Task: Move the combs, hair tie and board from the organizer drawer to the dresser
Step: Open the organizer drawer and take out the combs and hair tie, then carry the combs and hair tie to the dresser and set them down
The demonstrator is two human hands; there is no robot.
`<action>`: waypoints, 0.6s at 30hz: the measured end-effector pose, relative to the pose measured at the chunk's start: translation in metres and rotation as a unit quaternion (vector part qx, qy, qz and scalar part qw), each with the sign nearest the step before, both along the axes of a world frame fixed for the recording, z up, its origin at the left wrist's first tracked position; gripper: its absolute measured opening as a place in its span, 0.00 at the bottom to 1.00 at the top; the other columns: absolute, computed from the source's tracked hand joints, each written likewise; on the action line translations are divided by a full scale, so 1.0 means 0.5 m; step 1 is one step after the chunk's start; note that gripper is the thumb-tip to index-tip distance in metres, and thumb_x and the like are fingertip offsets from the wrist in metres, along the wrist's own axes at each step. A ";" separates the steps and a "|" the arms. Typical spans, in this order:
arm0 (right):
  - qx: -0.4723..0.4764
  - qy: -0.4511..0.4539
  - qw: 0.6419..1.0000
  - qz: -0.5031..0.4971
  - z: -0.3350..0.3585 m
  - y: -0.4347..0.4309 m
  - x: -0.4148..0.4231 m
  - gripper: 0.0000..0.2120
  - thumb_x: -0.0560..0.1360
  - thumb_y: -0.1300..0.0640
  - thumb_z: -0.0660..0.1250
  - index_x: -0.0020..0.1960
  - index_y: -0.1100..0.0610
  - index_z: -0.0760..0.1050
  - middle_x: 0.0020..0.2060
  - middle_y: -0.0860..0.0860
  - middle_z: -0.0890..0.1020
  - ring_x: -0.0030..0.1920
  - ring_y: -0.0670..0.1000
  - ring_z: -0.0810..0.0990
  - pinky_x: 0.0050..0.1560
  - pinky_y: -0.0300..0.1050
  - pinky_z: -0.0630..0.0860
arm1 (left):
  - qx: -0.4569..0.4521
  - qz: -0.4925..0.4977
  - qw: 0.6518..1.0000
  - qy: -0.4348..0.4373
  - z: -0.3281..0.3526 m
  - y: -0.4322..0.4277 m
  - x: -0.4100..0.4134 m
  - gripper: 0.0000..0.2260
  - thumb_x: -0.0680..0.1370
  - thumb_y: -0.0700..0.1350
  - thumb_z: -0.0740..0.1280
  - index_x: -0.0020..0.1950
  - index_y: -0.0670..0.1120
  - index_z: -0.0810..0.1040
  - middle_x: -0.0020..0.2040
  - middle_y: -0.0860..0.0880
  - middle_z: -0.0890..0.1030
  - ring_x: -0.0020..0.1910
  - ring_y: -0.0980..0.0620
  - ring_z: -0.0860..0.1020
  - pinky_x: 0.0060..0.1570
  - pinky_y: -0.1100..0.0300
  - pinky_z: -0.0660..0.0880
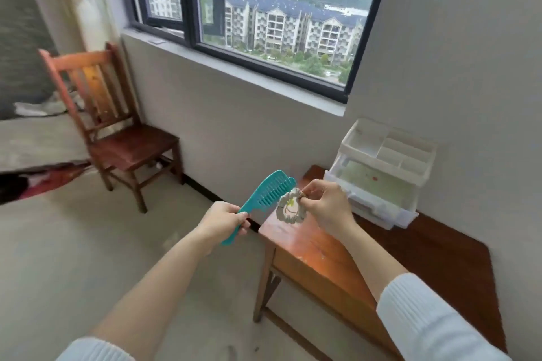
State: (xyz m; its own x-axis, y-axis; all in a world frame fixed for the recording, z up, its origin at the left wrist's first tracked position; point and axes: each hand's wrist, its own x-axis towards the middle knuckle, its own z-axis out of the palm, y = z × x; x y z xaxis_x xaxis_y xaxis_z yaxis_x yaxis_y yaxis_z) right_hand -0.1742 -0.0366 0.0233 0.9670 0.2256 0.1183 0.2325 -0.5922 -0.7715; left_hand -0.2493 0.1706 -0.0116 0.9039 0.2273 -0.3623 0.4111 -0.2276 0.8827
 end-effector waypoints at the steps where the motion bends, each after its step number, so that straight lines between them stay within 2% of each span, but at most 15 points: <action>1: 0.002 0.019 0.999 0.025 -0.018 0.030 -0.036 0.06 0.66 0.61 0.71 0.34 0.52 0.79 0.32 0.52 0.83 0.32 0.47 0.77 0.32 0.39 0.70 | -0.021 0.044 0.999 0.008 -0.019 0.019 -0.058 0.07 0.78 0.38 0.63 0.47 0.39 0.80 0.33 0.48 0.80 0.25 0.55 0.75 0.31 0.64 0.72; 4: -0.015 0.051 0.992 0.111 -0.059 0.137 -0.150 0.07 0.66 0.61 0.70 0.31 0.51 0.77 0.29 0.50 0.81 0.29 0.45 0.75 0.29 0.36 0.68 | -0.056 0.149 0.987 0.029 -0.059 0.087 -0.237 0.05 0.78 0.38 0.63 0.48 0.39 0.79 0.35 0.47 0.81 0.28 0.55 0.77 0.36 0.63 0.75; 6: -0.031 0.053 0.982 0.179 -0.068 0.223 -0.226 0.06 0.65 0.60 0.70 0.32 0.52 0.77 0.30 0.52 0.82 0.30 0.47 0.76 0.29 0.38 0.70 | -0.068 0.208 0.975 0.031 -0.070 0.143 -0.356 0.05 0.78 0.37 0.63 0.48 0.38 0.78 0.36 0.46 0.81 0.30 0.52 0.77 0.42 0.59 0.74; 9: -0.040 0.049 0.959 0.277 -0.066 0.369 -0.353 0.06 0.66 0.60 0.70 0.32 0.52 0.77 0.31 0.52 0.82 0.30 0.48 0.76 0.30 0.39 0.71 | -0.079 0.293 0.953 0.021 -0.069 0.234 -0.543 0.06 0.78 0.36 0.62 0.48 0.37 0.78 0.35 0.46 0.80 0.27 0.54 0.78 0.42 0.60 0.74; 12: -0.047 0.039 0.932 0.358 -0.056 0.524 -0.501 0.03 0.66 0.60 0.70 0.34 0.57 0.78 0.28 0.49 0.80 0.28 0.45 0.74 0.26 0.36 0.68 | -0.074 0.379 0.923 0.011 -0.058 0.324 -0.738 0.06 0.78 0.36 0.62 0.45 0.39 0.79 0.35 0.46 0.80 0.29 0.52 0.78 0.41 0.60 0.74; 15: -0.049 0.028 0.894 0.444 -0.047 0.675 -0.684 0.07 0.65 0.62 0.70 0.30 0.54 0.75 0.24 0.45 0.76 0.23 0.41 0.71 0.21 0.30 0.64 | -0.067 0.457 0.887 0.002 -0.049 0.406 -0.952 0.08 0.78 0.36 0.63 0.42 0.41 0.80 0.36 0.47 0.81 0.32 0.50 0.78 0.46 0.57 0.74; 18: -0.054 0.024 0.856 0.513 -0.049 0.825 -0.895 0.09 0.65 0.64 0.70 0.30 0.54 0.75 0.24 0.46 0.76 0.25 0.42 0.70 0.21 0.30 0.65 | -0.058 0.532 0.845 0.001 -0.042 0.480 -1.186 0.07 0.78 0.38 0.63 0.49 0.39 0.81 0.36 0.48 0.82 0.33 0.51 0.79 0.49 0.55 0.72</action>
State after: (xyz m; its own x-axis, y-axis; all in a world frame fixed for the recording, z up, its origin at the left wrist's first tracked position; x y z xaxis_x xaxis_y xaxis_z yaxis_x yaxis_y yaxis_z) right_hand -0.6219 0.3758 -0.0014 0.2562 0.9666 0.0080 0.6423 -0.1640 -0.7487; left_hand -0.8424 0.4104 -0.0325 0.2101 0.8735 -0.4391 0.3312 0.3589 0.8726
